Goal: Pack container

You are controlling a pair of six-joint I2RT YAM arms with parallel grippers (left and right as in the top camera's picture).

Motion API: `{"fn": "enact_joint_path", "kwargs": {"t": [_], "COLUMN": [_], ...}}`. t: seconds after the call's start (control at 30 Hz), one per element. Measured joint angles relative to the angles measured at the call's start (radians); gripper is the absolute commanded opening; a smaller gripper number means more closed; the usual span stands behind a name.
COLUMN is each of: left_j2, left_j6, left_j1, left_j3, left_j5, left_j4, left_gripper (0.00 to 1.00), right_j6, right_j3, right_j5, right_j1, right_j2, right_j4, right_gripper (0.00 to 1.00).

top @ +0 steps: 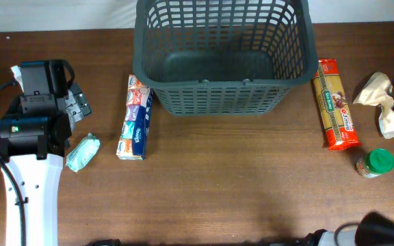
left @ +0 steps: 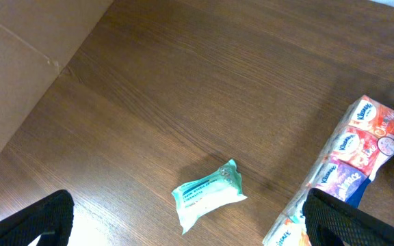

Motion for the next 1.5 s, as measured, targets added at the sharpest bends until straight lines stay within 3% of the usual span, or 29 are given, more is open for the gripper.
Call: {"fn": "enact_joint_path", "kwargs": {"t": [0.17, 0.43, 0.77, 1.03, 1.5], "left_j2": [0.0, 0.0, 0.0, 0.0, 0.0], "left_j6": [0.0, 0.0, 0.0, 0.0, 0.0], "left_j1": [0.0, 0.0, 0.0, 0.0, 0.0], "left_j3": [0.0, 0.0, 0.0, 0.0, 0.0], "left_j5": [0.0, 0.0, 0.0, 0.0, 0.0], "left_j4": [0.0, 0.0, 0.0, 0.0, 0.0], "left_gripper": [1.0, 1.0, 1.0, 1.0, 1.0], "right_j6": [-0.079, -0.212, -0.136, -0.134, -0.097], "right_j3": [-0.06, -0.249, -0.42, -0.655, -0.668], "right_j5": [-0.059, -0.154, -0.167, -0.178, -0.232], "right_j1": [-0.106, -0.15, -0.155, -0.155, -0.155], "right_j2": [-0.089, -0.006, 0.017, 0.058, 0.137], "right_j4": [0.111, 0.266, 0.315, 0.528, 0.605], "right_gripper": [0.99, 0.99, 0.99, 0.99, 0.99]}}
